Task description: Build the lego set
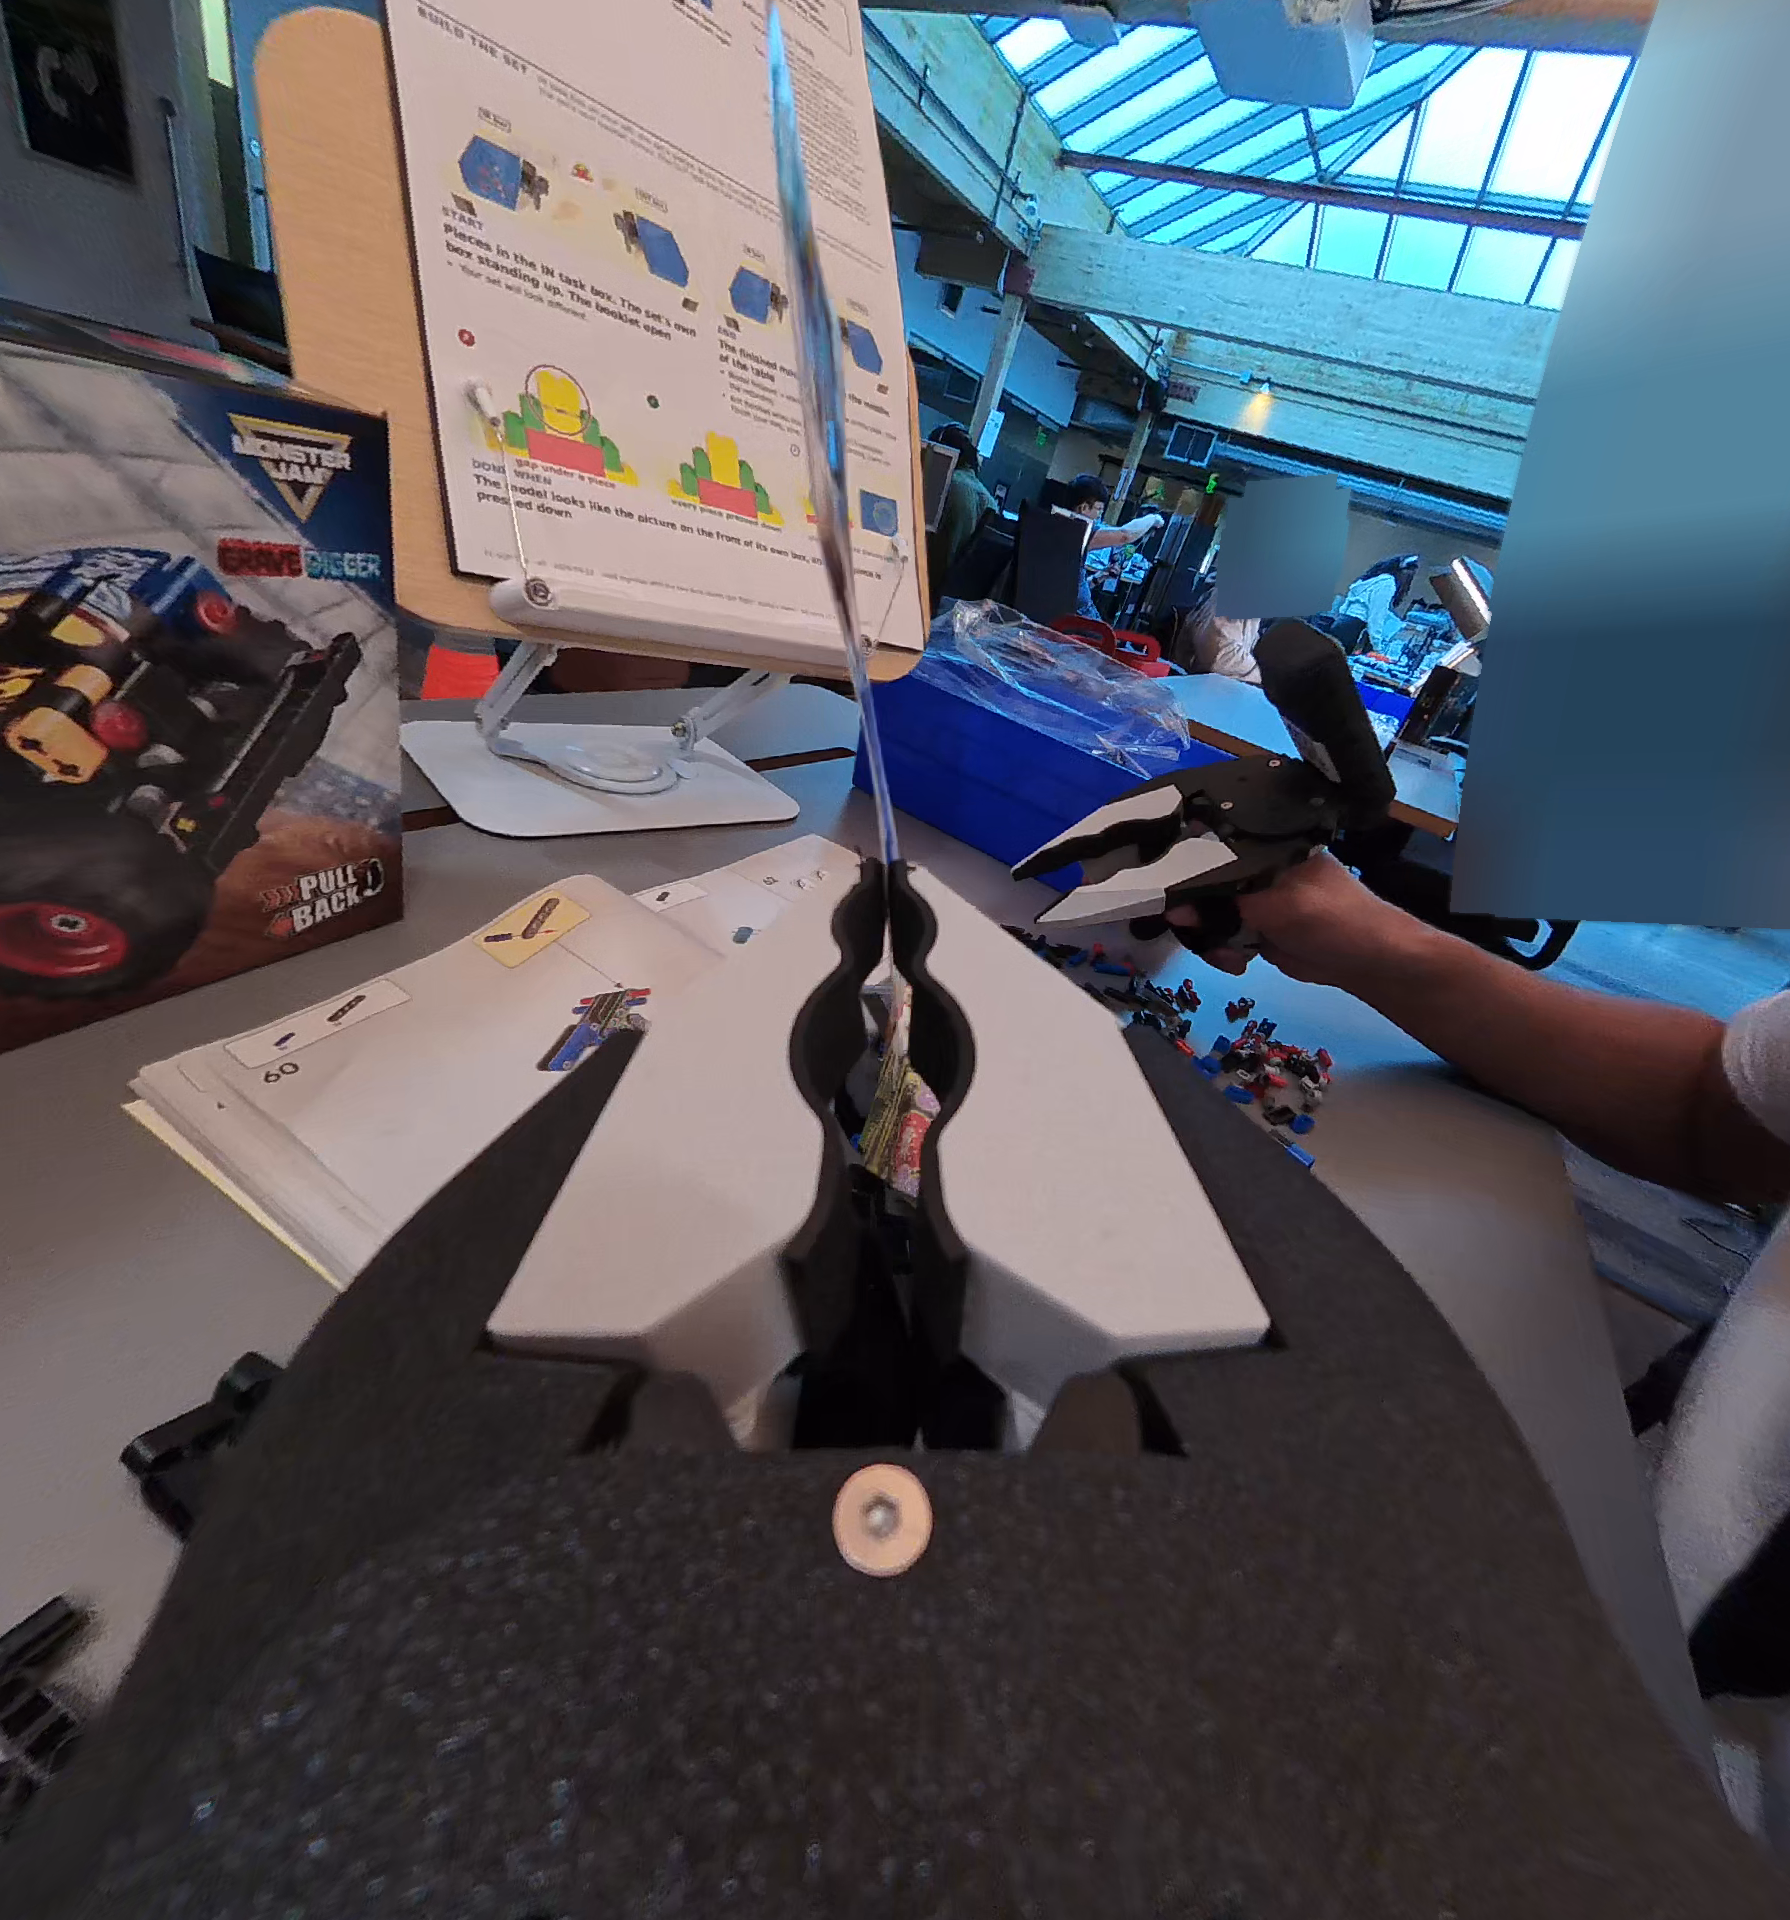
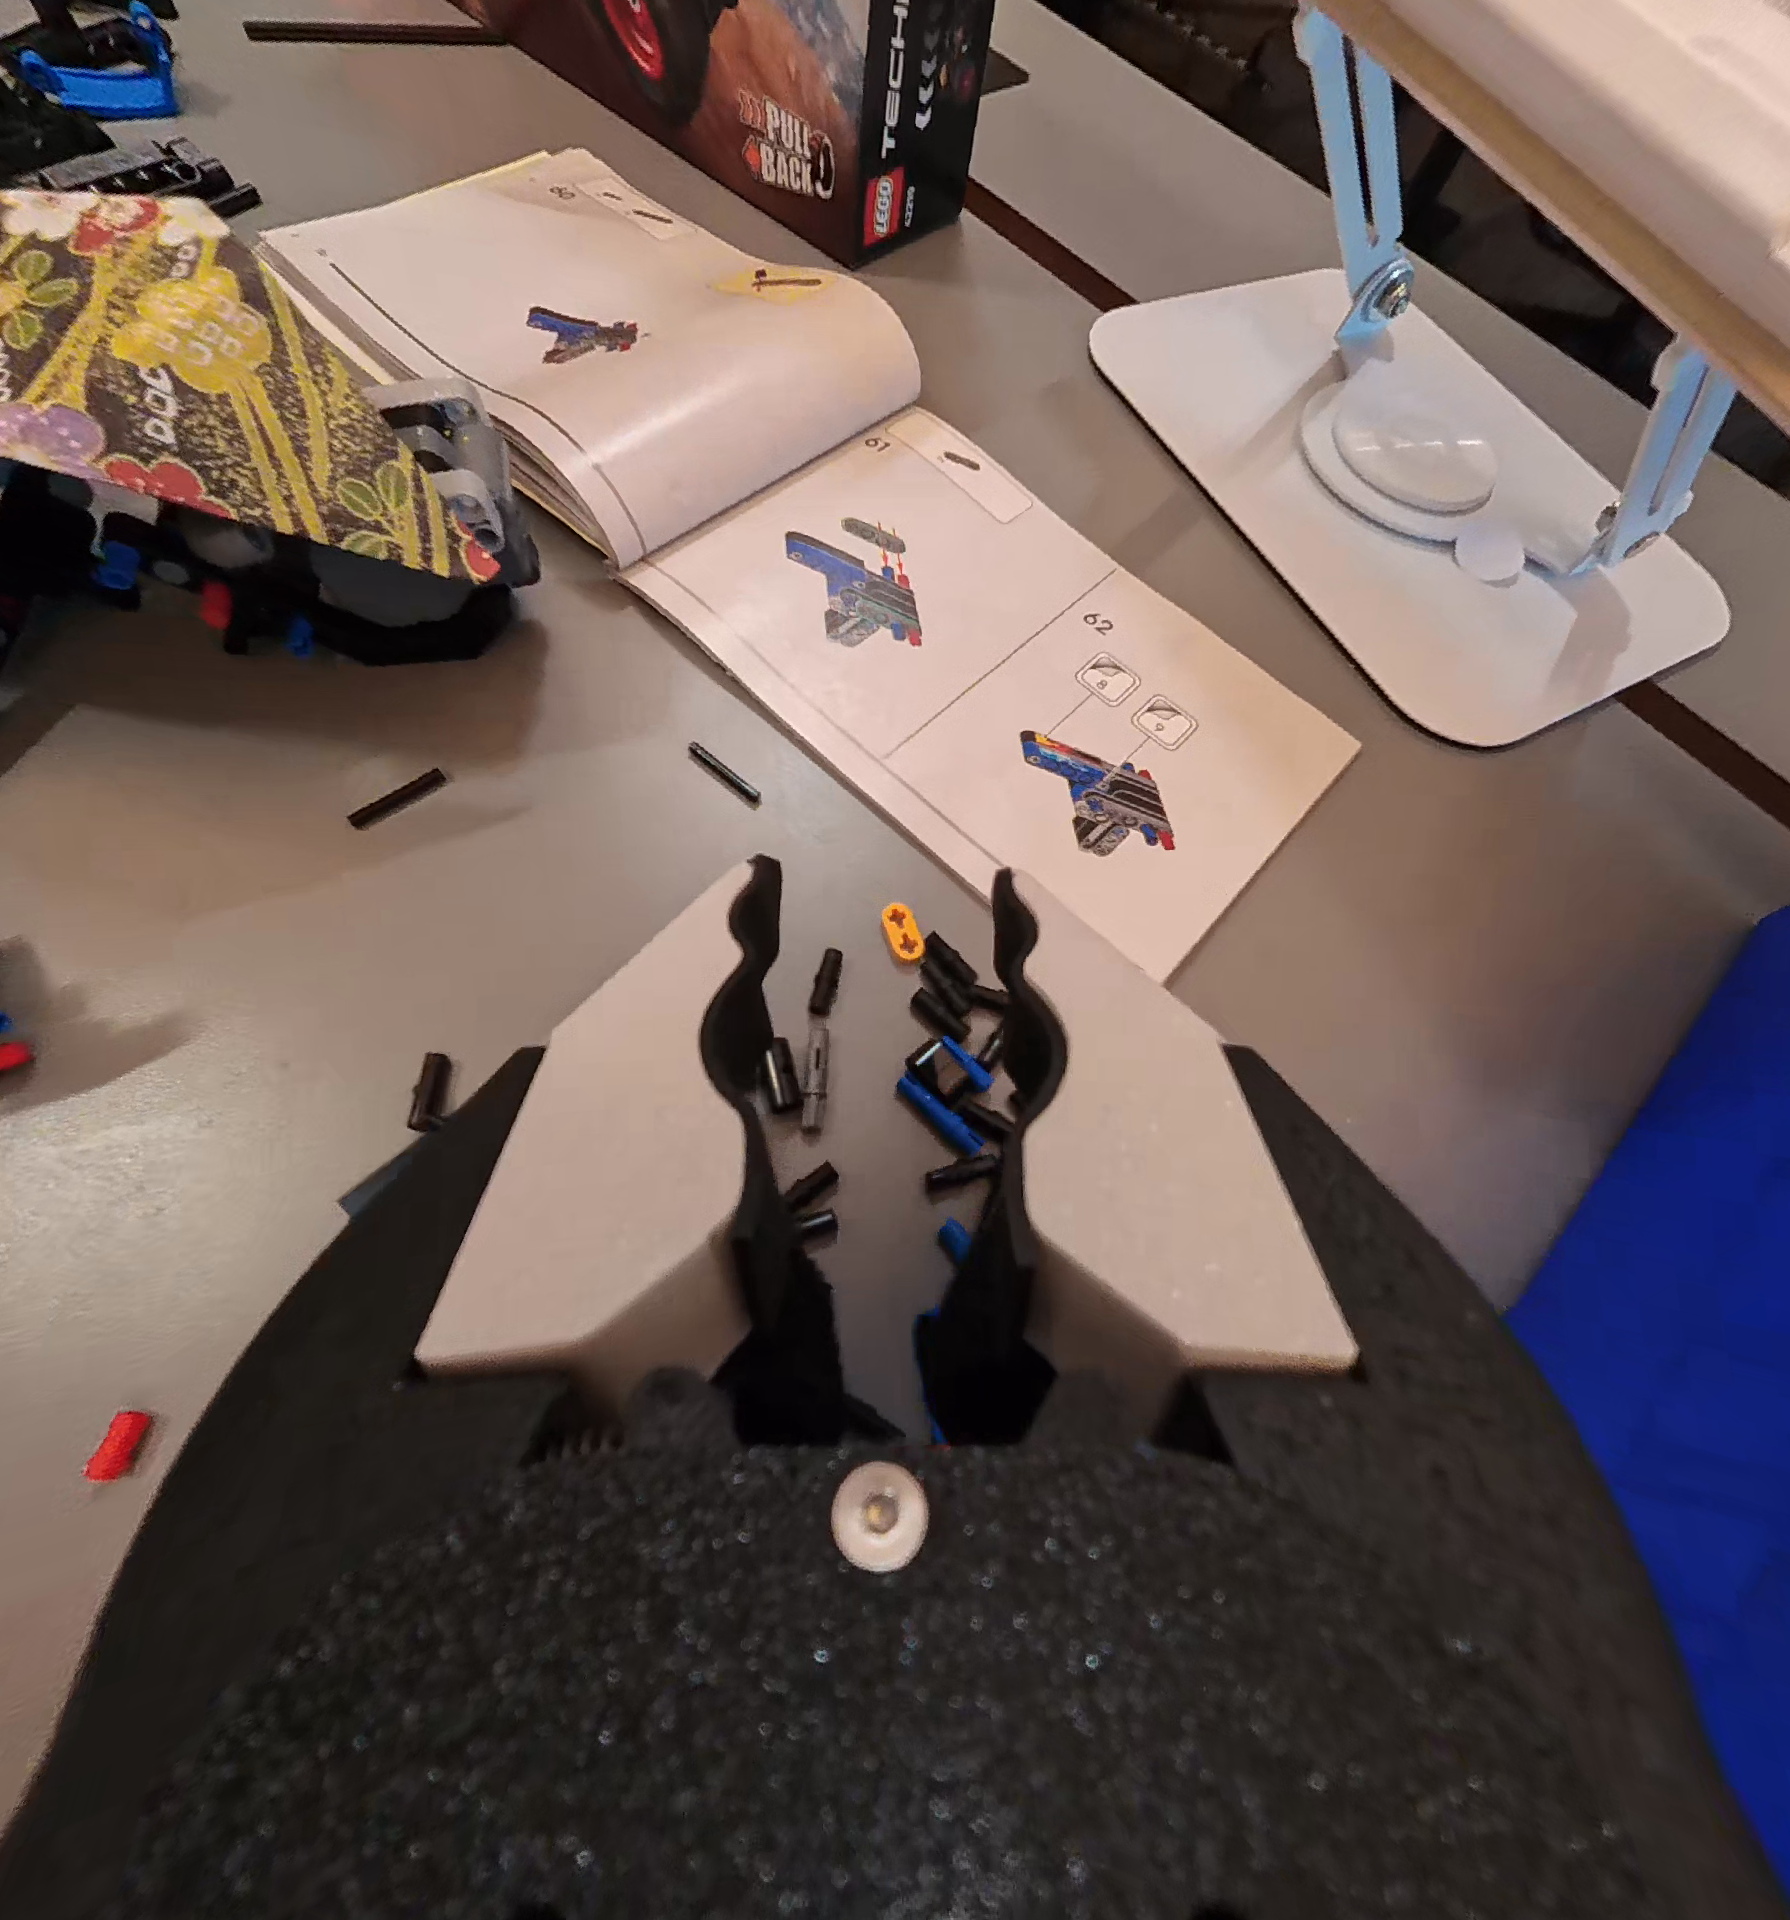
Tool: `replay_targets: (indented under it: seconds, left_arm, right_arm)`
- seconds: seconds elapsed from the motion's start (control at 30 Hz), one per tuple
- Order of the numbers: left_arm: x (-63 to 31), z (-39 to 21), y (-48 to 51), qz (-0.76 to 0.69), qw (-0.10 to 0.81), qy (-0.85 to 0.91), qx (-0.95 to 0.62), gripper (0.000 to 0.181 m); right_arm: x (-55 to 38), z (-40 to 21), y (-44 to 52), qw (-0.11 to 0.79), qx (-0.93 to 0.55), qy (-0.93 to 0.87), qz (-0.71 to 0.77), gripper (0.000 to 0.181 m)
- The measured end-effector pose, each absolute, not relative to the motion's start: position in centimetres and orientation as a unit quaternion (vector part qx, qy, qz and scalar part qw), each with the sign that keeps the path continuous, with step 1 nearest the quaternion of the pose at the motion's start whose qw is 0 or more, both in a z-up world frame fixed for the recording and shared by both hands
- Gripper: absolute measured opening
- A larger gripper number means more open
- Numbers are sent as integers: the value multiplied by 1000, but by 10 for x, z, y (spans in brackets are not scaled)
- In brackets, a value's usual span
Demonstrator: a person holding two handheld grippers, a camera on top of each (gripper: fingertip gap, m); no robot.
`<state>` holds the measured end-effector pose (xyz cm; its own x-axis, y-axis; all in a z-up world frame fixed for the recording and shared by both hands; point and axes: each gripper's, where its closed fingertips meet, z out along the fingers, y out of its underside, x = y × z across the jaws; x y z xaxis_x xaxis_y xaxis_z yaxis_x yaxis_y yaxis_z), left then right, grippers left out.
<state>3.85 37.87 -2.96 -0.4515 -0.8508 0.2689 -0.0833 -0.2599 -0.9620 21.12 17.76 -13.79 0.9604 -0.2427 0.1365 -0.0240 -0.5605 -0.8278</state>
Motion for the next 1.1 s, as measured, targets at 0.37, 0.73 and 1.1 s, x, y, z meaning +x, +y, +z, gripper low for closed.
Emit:
replay_targets:
  seconds: [0.37,0.73,1.1]
  left_arm:
    - [41,-38,364,-685,248,525,-439,0]
    - [14,-4,327,-755,176,487,-402,0]
    - [-55,-7,270,-756,135,496,-406,0]
  right_arm:
    - [169,-136,198,493,-868,33,-48,40]
    - [20,-12,225,647,-754,-62,100,40]
    - [-32,-28,202,591,-796,-109,-68,32]
